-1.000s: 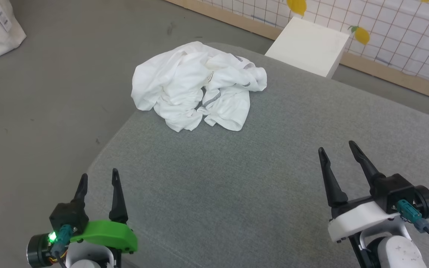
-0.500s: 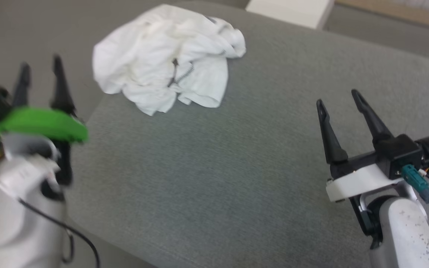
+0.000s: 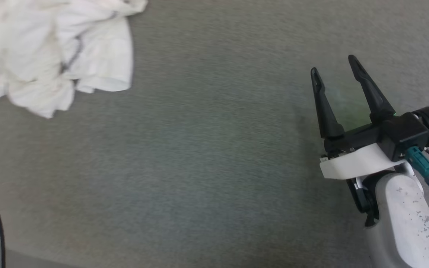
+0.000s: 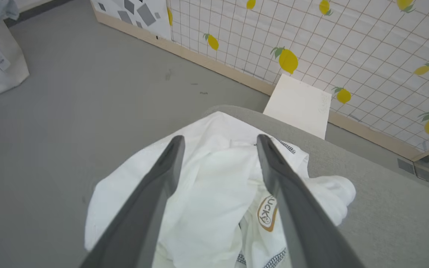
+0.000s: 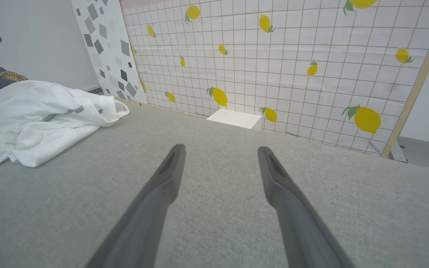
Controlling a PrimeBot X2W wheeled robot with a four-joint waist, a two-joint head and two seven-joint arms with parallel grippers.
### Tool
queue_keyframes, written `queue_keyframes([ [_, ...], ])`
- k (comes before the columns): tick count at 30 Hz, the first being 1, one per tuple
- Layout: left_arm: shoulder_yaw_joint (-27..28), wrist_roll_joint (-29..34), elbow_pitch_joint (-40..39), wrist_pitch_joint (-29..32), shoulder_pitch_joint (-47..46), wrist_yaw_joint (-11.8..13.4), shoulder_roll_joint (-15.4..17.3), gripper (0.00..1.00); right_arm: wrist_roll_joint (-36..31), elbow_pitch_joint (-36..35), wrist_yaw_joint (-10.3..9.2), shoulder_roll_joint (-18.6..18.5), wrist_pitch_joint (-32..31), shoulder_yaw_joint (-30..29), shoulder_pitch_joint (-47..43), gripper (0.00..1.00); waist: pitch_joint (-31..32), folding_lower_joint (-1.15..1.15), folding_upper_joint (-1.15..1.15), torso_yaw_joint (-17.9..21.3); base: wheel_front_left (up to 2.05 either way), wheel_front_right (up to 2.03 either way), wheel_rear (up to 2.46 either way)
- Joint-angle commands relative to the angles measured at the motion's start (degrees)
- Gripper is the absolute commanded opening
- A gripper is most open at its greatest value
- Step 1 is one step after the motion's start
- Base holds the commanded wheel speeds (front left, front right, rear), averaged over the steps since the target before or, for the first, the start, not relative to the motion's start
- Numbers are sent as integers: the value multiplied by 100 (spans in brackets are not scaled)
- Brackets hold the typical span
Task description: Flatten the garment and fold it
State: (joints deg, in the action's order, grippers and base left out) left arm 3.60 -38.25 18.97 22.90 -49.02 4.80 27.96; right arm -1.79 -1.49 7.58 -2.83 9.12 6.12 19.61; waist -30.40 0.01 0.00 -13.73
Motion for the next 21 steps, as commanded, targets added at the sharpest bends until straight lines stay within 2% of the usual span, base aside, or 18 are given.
queue_keyframes([
  [1, 47, -87, 88, 232, -107, 94, 90, 100, 82, 43, -9, -5, 75, 15, 113, 100, -919, -1, 0, 981, 0, 0, 0],
  [5, 166, -240, 279, 804, -110, 347, 256, 100, 182, 109, -9, -5, 170, 88, 169, 100, -1029, -1, 0, 1176, 0, 0, 0],
  [10, 215, -350, 489, 1631, 135, 860, 359, 100, 271, 176, -9, -5, 263, 105, 209, 100, -1085, -1, 0, 1302, 0, 0, 0],
  [15, 290, -395, 497, 1975, 599, 1241, 340, 100, 311, 342, -9, -5, 329, 115, 193, 100, -905, -1, 0, 1311, 0, 0, 0],
  [16, 282, -378, 479, 2045, 724, 1294, 366, 89, 324, 372, -9, -5, 344, 119, 187, 100, -829, -1, 0, 1304, 0, 0, 0],
  [18, 317, -293, 368, 1899, 880, 1323, 437, 0, 343, 414, -9, -5, 369, 114, 165, 100, -664, -1, 0, 1284, 0, 0, 0],
  [21, 375, 15, 158, 1103, 982, 1225, 581, 0, 345, 510, -9, -5, 397, 86, 99, 100, -318, -1, 0, 1224, 0, 0, 0],
])
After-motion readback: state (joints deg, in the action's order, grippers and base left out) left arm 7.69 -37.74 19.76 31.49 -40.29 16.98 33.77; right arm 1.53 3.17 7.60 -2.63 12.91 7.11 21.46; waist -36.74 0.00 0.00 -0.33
